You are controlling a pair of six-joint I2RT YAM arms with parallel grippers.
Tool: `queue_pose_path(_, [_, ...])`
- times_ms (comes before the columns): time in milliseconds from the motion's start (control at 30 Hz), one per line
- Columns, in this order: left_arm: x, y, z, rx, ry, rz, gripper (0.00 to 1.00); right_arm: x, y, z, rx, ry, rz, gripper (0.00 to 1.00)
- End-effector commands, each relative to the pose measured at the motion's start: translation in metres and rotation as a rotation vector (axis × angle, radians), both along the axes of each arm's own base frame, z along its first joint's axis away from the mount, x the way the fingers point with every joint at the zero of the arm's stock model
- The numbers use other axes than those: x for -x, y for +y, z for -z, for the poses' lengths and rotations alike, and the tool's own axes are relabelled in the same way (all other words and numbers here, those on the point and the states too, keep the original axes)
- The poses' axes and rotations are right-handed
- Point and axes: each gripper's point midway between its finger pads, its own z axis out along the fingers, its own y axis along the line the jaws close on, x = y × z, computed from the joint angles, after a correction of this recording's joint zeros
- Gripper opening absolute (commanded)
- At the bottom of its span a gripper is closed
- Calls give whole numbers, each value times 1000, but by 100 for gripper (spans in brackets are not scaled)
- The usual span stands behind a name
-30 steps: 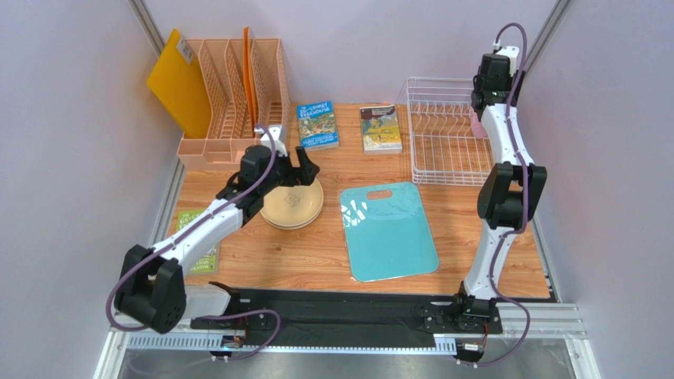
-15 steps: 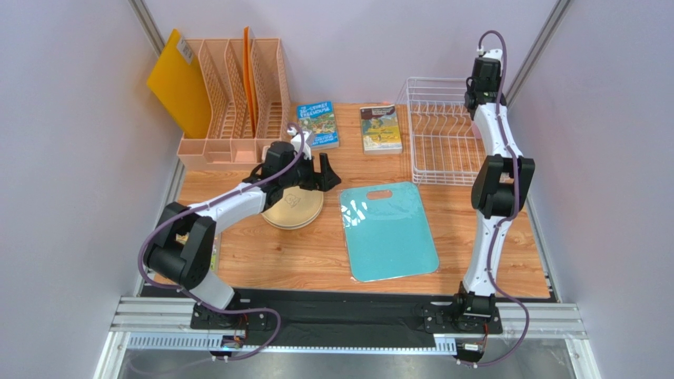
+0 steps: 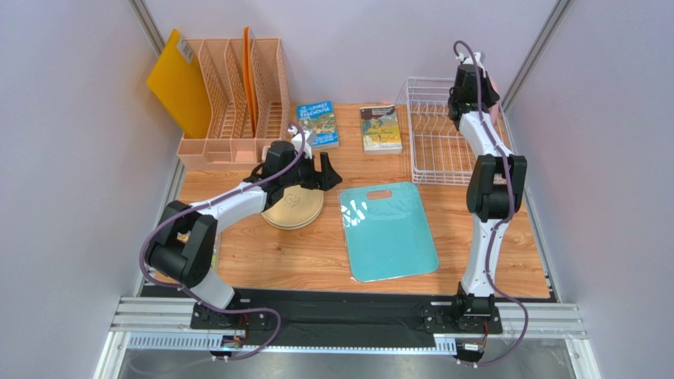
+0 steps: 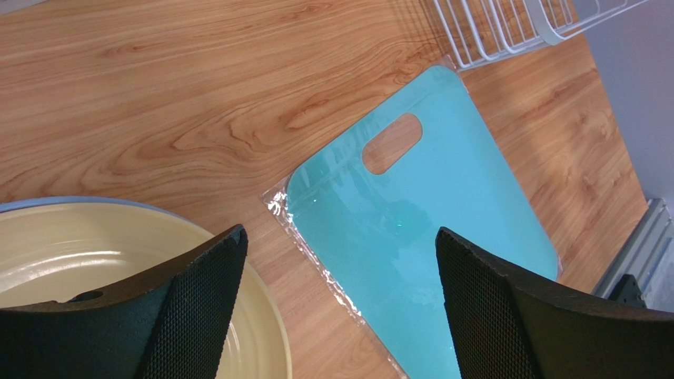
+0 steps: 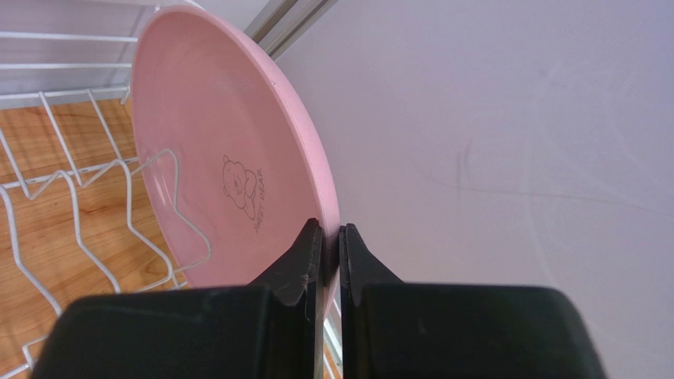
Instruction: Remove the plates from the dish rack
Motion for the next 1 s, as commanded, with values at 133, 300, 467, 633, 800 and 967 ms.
queue_pose_path(133, [-5,0,-21,16,-65,-10,93,37,23,-132,98,-327,63,1])
queue_pose_path(300, [0,6,-28,10,-85,-29,93,73,31,-159,9,-390,47,1])
queue_pose_path(467, [3,13,-45,21,-127,-55,94,114,63,-155,-244,-403,-19,0])
queue_pose_path(633, [4,14,-66,46,-163,-62,94,144,118,-125,-447,-322,-177,0])
queue_pose_path(800, [12,20,-83,78,-204,-87,94,169,171,-79,-639,-241,-305,0])
queue_pose_path(967, [25,30,-86,77,-229,-117,94,197,226,-59,-855,-214,-460,0])
